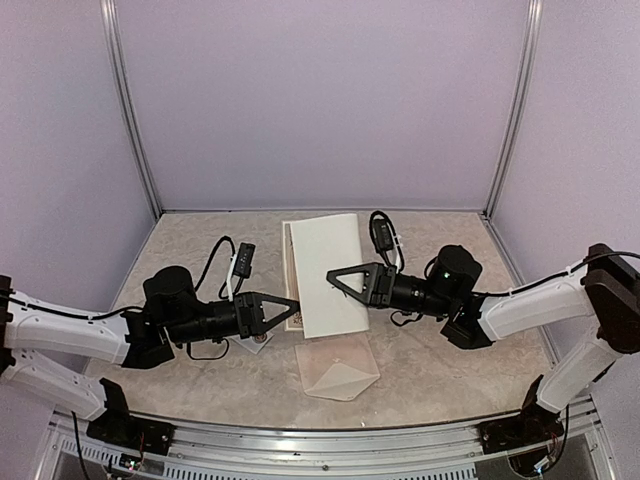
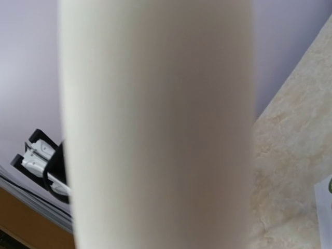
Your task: Place the letter into the envelope and seal it
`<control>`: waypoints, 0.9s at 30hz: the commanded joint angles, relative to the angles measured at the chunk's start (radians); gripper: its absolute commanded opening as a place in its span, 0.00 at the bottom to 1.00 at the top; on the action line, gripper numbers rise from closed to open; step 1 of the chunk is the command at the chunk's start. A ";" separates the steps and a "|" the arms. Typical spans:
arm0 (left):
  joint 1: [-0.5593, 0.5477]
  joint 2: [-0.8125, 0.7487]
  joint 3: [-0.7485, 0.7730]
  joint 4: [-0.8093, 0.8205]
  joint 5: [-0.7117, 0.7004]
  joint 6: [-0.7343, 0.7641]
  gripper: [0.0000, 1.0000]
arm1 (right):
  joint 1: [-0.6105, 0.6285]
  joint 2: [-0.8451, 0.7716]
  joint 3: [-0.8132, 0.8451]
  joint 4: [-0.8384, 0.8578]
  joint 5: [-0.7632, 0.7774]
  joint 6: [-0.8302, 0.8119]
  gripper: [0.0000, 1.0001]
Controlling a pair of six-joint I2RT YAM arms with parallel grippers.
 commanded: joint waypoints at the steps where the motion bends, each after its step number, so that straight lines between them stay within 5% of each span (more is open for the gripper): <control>1: -0.020 0.021 -0.016 0.079 0.020 -0.021 0.00 | -0.005 -0.012 -0.005 0.059 0.022 0.011 0.28; 27: -0.048 0.073 -0.017 0.151 0.051 -0.043 0.00 | -0.004 0.013 0.031 0.024 0.017 0.016 0.29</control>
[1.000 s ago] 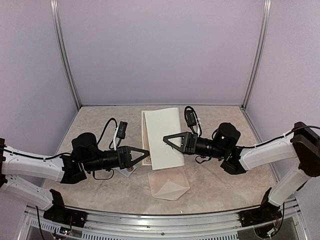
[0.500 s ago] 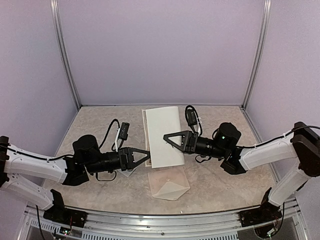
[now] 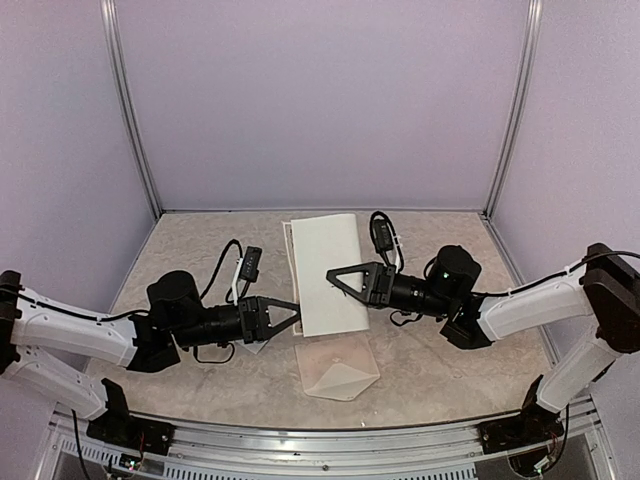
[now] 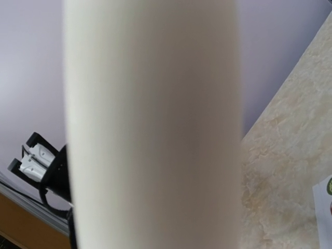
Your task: Place the letter into the envelope and seal it
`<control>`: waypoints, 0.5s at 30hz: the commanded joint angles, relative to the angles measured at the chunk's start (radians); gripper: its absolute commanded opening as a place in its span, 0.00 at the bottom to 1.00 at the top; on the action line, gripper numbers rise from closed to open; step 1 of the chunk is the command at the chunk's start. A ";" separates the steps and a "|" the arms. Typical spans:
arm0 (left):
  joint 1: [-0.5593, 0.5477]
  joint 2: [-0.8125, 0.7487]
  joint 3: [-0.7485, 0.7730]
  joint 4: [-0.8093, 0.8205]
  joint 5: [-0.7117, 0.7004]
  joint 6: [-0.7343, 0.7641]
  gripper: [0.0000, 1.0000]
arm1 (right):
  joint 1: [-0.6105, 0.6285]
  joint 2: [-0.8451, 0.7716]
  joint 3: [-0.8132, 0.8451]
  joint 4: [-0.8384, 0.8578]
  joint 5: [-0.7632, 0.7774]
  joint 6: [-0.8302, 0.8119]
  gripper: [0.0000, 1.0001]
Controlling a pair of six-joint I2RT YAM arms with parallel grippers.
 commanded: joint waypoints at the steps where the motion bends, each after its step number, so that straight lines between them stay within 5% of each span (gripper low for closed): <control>1: -0.011 0.021 -0.011 0.040 0.029 -0.009 0.00 | -0.003 0.006 0.032 0.012 0.002 0.001 0.30; 15: -0.012 0.026 -0.017 0.071 0.043 -0.021 0.00 | 0.007 0.023 0.083 -0.037 -0.066 -0.044 0.32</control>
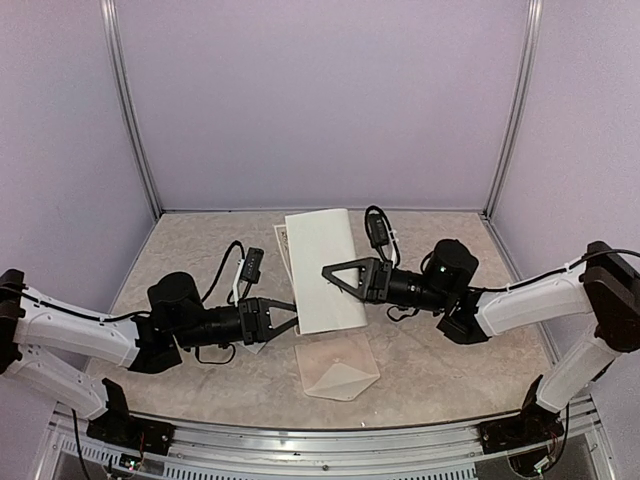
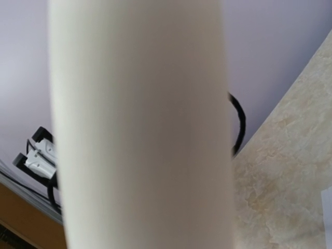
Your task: Place the letter into the envelope and seal it
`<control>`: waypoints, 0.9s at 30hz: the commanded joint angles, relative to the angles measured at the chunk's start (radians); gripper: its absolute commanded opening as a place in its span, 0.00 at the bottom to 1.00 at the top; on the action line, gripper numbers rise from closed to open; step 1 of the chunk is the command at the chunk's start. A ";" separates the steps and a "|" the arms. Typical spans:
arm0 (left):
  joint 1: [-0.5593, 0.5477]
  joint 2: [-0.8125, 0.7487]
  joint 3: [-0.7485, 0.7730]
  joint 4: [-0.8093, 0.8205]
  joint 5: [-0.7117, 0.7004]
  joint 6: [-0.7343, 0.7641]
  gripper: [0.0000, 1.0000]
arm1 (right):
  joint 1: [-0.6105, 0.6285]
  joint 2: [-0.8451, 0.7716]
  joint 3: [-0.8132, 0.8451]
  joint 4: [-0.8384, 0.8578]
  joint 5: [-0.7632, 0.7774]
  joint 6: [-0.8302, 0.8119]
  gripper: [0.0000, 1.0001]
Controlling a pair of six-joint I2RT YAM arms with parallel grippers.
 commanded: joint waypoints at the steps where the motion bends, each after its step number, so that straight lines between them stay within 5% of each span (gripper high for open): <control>1: -0.011 0.005 -0.015 0.029 0.020 -0.005 0.00 | 0.010 0.014 0.047 -0.029 -0.037 -0.037 0.33; 5: -0.010 -0.003 -0.023 0.048 0.021 -0.014 0.00 | 0.012 0.008 0.052 -0.063 -0.045 -0.060 0.33; 12: -0.007 -0.039 -0.038 0.004 -0.016 -0.011 0.00 | 0.012 -0.011 0.036 -0.095 -0.041 -0.075 0.13; 18: 0.018 -0.092 -0.042 -0.088 -0.049 0.020 0.34 | 0.013 -0.044 0.029 -0.146 -0.018 -0.105 0.14; 27: 0.095 -0.148 -0.024 -0.158 -0.023 0.059 0.59 | 0.012 -0.069 0.041 -0.207 -0.027 -0.147 0.16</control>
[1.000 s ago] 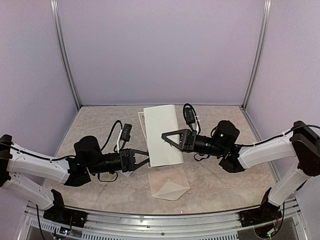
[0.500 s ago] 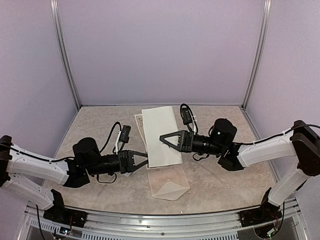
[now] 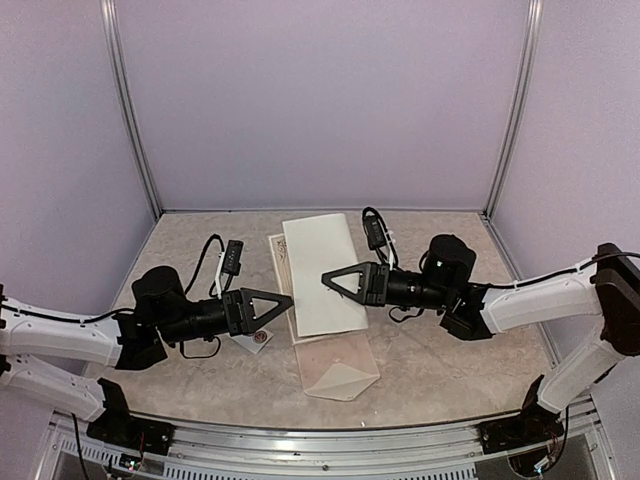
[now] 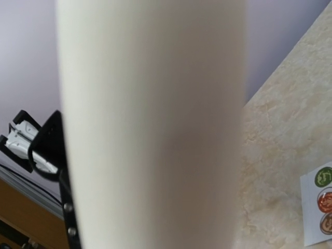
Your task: Place the letter into the envelope and seal it
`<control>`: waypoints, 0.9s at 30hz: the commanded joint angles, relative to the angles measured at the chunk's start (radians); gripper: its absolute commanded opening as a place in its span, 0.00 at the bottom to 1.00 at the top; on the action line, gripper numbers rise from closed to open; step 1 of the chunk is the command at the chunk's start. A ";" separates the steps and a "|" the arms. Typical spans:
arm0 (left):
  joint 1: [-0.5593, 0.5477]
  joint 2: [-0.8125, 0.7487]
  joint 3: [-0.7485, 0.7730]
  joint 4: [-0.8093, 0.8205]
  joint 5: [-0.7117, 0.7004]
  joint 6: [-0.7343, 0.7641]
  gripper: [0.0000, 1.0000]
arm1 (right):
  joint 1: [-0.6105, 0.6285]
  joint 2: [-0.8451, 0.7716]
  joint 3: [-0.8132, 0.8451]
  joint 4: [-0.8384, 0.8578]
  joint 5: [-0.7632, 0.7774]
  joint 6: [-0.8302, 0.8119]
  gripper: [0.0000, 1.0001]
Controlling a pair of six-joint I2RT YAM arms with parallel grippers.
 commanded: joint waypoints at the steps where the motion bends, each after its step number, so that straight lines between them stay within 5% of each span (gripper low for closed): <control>1: 0.035 -0.015 0.017 -0.043 0.006 0.036 0.61 | 0.007 -0.030 0.016 -0.046 -0.008 -0.046 0.16; 14: 0.041 0.117 0.106 -0.074 -0.001 0.020 0.76 | 0.008 -0.035 0.037 -0.089 -0.032 -0.082 0.17; 27: 0.028 0.202 0.113 0.071 0.043 -0.049 0.52 | 0.034 -0.008 0.103 -0.279 0.023 -0.210 0.21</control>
